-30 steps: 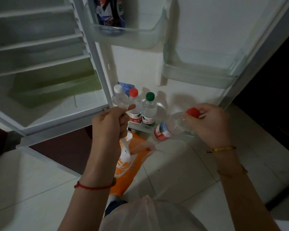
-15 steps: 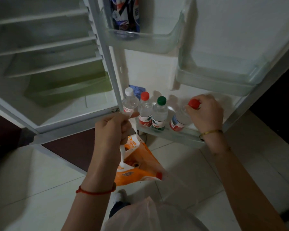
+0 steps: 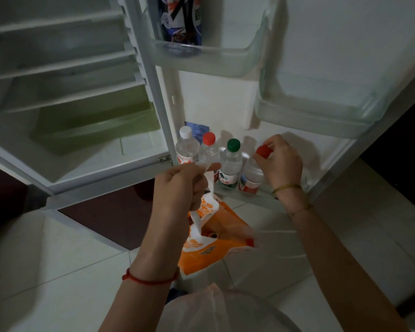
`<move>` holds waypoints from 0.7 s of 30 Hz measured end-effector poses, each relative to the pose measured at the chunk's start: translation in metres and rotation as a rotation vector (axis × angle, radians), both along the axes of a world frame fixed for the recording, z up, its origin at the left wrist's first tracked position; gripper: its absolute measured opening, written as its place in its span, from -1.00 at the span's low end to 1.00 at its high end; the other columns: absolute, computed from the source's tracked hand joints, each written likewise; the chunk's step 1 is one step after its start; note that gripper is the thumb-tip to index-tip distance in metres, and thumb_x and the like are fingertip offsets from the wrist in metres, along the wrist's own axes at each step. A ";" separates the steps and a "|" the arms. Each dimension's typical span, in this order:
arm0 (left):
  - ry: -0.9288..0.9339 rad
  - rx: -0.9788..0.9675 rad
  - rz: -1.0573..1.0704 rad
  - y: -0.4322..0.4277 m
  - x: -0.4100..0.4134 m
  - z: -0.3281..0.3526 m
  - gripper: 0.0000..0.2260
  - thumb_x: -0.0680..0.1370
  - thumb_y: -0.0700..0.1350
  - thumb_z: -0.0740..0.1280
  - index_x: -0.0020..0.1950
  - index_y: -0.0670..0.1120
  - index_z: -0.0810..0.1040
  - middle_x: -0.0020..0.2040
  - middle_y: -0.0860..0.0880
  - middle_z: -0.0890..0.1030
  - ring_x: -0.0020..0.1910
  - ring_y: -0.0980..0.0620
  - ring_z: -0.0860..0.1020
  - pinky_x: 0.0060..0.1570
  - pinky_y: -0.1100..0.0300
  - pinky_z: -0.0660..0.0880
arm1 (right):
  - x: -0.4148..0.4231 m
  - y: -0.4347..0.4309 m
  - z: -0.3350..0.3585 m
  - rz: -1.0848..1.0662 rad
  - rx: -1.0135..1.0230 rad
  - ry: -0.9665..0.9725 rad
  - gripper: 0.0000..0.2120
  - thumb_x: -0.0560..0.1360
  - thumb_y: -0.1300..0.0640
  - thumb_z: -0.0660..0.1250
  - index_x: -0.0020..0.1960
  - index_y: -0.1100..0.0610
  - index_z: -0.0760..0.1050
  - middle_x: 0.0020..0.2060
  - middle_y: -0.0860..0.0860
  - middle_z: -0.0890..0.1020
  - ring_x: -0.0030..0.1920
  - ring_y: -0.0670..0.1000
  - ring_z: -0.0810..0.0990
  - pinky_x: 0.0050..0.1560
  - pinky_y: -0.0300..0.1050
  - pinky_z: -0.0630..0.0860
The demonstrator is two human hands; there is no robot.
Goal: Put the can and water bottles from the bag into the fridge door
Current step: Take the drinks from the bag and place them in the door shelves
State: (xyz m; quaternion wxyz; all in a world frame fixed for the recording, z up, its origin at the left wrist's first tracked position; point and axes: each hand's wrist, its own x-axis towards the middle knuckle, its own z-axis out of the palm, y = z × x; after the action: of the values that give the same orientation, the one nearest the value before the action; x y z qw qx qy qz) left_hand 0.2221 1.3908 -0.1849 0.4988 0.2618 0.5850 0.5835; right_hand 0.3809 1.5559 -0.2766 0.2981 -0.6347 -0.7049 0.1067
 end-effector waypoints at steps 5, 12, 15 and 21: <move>-0.006 -0.006 -0.002 0.001 0.002 -0.002 -0.77 0.60 -0.23 0.23 0.04 -0.26 0.67 -0.51 0.06 0.25 -0.54 0.13 0.14 -0.55 0.30 0.09 | -0.001 -0.002 -0.001 0.031 -0.020 0.015 -0.65 0.43 -0.06 0.42 0.11 0.09 0.46 0.03 0.02 0.61 -0.05 0.08 0.61 -0.17 -0.19 0.38; 0.008 -0.016 -0.025 -0.003 0.005 0.000 -0.64 0.59 -0.25 0.22 -0.31 -0.08 0.69 -0.52 0.04 0.25 -0.51 0.10 0.13 -0.52 0.26 0.07 | 0.011 -0.071 -0.033 0.167 0.095 0.151 -0.58 0.54 -0.13 0.19 -0.33 0.16 0.48 -0.50 0.02 0.55 -0.50 0.02 0.49 -0.47 -0.19 0.36; 0.005 -0.030 -0.009 -0.004 0.003 0.000 -0.68 0.59 -0.24 0.23 -0.26 -0.13 0.70 -0.54 0.06 0.26 -0.52 0.11 0.13 -0.53 0.28 0.07 | 0.010 -0.099 -0.079 0.428 -0.316 0.083 -0.46 0.51 -0.16 0.12 -0.43 0.19 0.49 -0.55 0.10 0.53 -0.50 0.07 0.51 -0.35 -0.06 0.48; 0.004 -0.023 0.010 -0.009 -0.001 -0.001 -0.75 0.58 -0.22 0.25 0.09 -0.33 0.64 -0.55 0.09 0.25 -0.57 0.15 0.12 -0.59 0.33 0.10 | -0.003 -0.121 -0.129 0.440 -0.738 -0.007 -0.81 0.52 0.09 0.25 -0.12 0.17 0.57 -0.23 0.16 0.61 -0.16 0.18 0.62 -0.22 -0.18 0.40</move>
State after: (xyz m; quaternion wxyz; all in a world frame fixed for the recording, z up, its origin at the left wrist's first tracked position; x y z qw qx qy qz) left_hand 0.2206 1.3821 -0.1862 0.4974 0.2545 0.5940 0.5788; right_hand 0.3782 1.4350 -0.4052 0.0190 -0.5338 -0.7389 0.4107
